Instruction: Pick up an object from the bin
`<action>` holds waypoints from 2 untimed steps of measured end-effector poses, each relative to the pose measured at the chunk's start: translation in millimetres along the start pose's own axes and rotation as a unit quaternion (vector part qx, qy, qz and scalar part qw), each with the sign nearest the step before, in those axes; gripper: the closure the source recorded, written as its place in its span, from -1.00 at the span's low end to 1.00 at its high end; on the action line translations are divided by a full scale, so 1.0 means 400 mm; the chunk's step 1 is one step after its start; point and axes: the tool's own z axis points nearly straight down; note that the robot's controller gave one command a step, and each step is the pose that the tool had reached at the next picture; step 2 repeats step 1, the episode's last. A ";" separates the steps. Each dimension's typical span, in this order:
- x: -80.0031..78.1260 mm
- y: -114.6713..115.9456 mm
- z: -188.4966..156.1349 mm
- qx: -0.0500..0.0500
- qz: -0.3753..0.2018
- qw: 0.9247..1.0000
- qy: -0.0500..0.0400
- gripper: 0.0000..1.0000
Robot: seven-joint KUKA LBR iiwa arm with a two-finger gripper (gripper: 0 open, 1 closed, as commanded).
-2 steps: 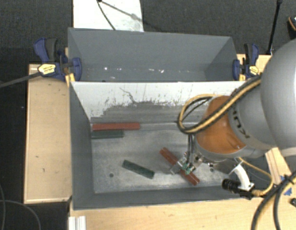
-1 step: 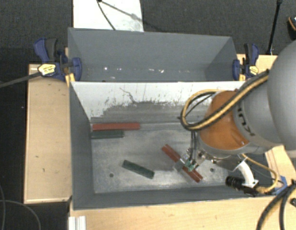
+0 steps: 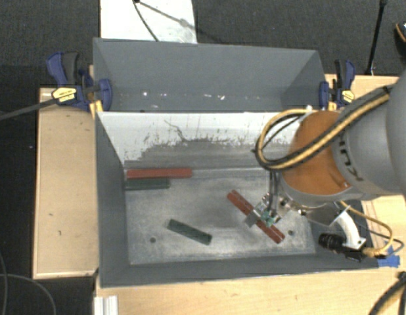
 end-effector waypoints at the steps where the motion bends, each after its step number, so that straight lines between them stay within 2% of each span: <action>1: -0.002 0.001 -0.045 0.000 -0.005 1.000 0.000 1.00; 2: -0.002 0.001 -0.045 0.000 -0.005 1.000 0.000 1.00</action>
Offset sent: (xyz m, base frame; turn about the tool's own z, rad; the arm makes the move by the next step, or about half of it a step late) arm 0.0001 0.0000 0.0172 0.0000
